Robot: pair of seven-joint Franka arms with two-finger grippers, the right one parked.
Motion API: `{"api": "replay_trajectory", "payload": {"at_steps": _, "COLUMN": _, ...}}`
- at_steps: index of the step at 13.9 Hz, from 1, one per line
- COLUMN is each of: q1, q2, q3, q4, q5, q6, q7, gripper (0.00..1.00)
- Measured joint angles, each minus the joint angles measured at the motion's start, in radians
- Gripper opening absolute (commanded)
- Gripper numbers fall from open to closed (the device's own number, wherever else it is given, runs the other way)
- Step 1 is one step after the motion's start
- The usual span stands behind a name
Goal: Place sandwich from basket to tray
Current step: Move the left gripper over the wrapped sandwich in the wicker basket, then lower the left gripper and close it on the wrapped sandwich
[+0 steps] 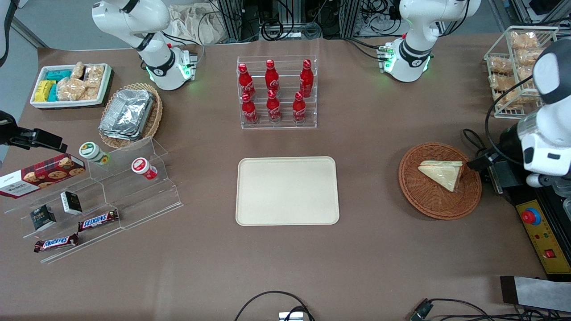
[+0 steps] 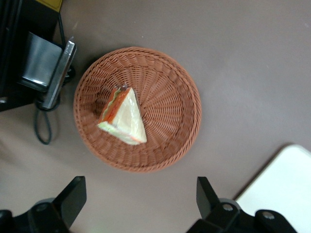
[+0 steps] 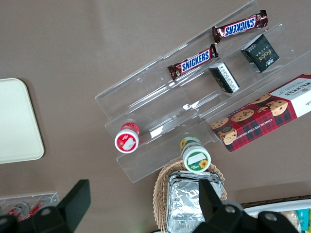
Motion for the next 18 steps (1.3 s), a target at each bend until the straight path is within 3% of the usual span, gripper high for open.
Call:
{"api": "replay_trajectory", "payload": {"at_steps": 7, "q1": 0.007, "q2": -0.045, "q3": 0.032, "q4": -0.379, "q5": 0.0, "q6": 0.414, "q7": -0.097, "gripper": 1.0}}
{"api": "replay_trajectory", "payload": {"at_steps": 18, "q1": 0.01, "q2": -0.067, "q3": 0.085, "q4": -0.541, "q5": 0.0, "q6": 0.604, "q7": -0.099, "gripper": 1.0}}
